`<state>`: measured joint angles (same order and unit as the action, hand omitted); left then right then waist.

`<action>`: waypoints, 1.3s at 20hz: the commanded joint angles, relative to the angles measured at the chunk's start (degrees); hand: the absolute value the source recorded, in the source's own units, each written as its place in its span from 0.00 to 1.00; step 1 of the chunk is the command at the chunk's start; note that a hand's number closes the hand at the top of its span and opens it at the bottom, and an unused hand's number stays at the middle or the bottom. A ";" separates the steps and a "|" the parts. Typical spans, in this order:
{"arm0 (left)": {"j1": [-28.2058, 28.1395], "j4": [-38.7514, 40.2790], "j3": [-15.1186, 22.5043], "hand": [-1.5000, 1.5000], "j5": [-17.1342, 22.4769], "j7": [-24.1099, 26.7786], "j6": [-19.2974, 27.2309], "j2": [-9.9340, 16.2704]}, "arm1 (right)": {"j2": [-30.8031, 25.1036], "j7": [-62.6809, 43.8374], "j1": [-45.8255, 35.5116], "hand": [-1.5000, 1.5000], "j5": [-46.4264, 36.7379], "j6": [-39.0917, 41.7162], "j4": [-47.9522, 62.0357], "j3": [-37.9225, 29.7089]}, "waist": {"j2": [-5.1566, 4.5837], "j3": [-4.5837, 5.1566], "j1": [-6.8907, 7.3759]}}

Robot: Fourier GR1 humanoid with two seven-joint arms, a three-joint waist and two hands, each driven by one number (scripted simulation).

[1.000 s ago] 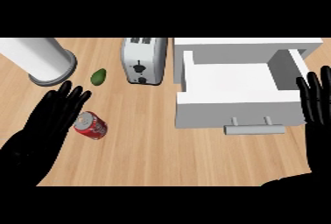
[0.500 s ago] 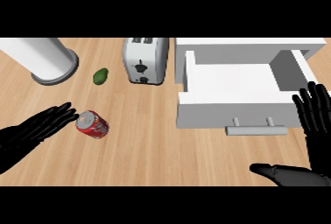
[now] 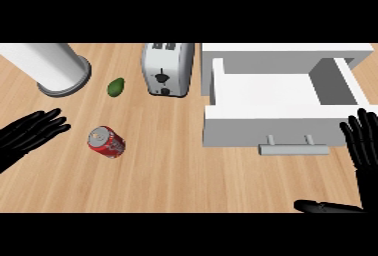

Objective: Pick up the can, place it into the drawer and close the drawer

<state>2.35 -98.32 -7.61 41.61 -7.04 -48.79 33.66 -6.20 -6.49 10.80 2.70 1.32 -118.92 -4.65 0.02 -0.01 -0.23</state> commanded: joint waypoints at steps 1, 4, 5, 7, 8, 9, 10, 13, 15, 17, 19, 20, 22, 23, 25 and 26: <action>3.99 3.43 -0.43 0.00 0.87 -3.11 1.06 -1.25 | 2.53 4.75 0.78 0.00 -2.26 0.01 3.53 1.61 | -0.02 0.00 0.01; 4.31 7.18 -0.96 0.00 -3.45 -2.18 -1.42 -2.73 | -1.44 3.30 4.33 0.00 3.30 5.11 0.07 -3.20 | -0.01 0.01 -0.19; 4.57 3.79 0.02 0.00 -5.17 -2.44 0.31 -5.19 | -1.11 -0.10 3.44 0.00 3.46 3.89 -2.61 -3.72 | 0.02 0.02 -0.08; 8.33 9.78 -1.81 0.00 -3.16 -3.65 -1.32 -2.70 | 1.42 2.73 5.35 0.00 -0.23 2.89 -2.88 -0.74 | 0.00 0.02 -0.18; 5.04 8.21 -2.79 0.00 -4.94 -1.85 -3.46 -3.53 | 0.13 6.72 8.02 0.00 2.99 6.38 -1.23 -3.74 | 0.03 0.01 -0.10; 11.10 12.74 -1.79 0.00 -6.68 -2.10 -2.70 -4.52 | 0.33 1.07 1.99 0.00 2.35 3.75 -1.03 -2.81 | -0.05 0.02 -0.17; 5.72 12.32 -3.44 0.00 -10.90 2.42 -5.67 -6.48 | 1.75 1.02 8.05 0.00 0.25 3.49 -6.66 -0.76 | 0.01 0.05 -0.19; 9.40 14.13 -2.95 0.00 -11.31 1.39 -4.83 -7.83 | 0.55 4.18 5.79 0.00 1.86 5.92 0.07 -4.28 | -0.01 0.02 -0.09; 7.17 13.31 -2.86 0.00 -16.96 3.62 -5.18 -9.76 | 1.24 0.48 4.01 0.00 0.75 4.19 -2.05 -3.44 | 0.00 0.03 0.03; 10.02 18.22 -1.54 0.00 -23.83 8.28 -5.51 -13.83 | 0.86 5.37 4.38 0.00 1.87 5.91 1.84 -5.17 | -0.10 0.04 -0.30; 7.45 12.88 -2.02 0.00 -21.69 5.75 -3.53 -12.98 | 0.36 1.57 0.86 0.00 2.13 5.05 0.87 -6.16 | 0.01 0.01 0.13; 8.78 16.56 -2.07 0.00 -24.13 8.06 -3.73 -14.29 | 0.31 2.90 4.60 0.00 2.39 6.92 -0.45 -6.28 | -0.01 0.02 -0.07; 8.45 19.58 -2.50 0.00 -27.53 11.29 -5.90 -13.59 | 2.03 7.32 10.34 0.00 2.10 9.12 -1.65 -5.04 | -0.01 0.03 -0.26; 11.42 24.01 -3.62 0.00 -29.47 13.84 -6.68 -12.96 | 1.25 5.70 2.52 0.00 -0.41 6.54 3.53 -5.19 | -0.08 0.04 -0.08; 10.55 20.92 -3.74 0.00 -27.23 11.23 -4.82 -13.15 | 0.73 6.49 4.96 0.00 1.57 8.96 2.20 -7.29 | 0.00 0.01 -0.01; 10.04 24.38 -3.43 0.00 -32.67 16.96 -6.06 -13.90 | 0.47 3.46 1.52 0.00 2.52 7.85 3.05 -7.19 | -0.05 0.03 -0.01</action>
<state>12.52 -77.28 -10.93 14.78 4.44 -53.90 20.95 -5.39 -1.63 15.05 4.30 8.86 -117.29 -10.80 -0.01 0.01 -0.31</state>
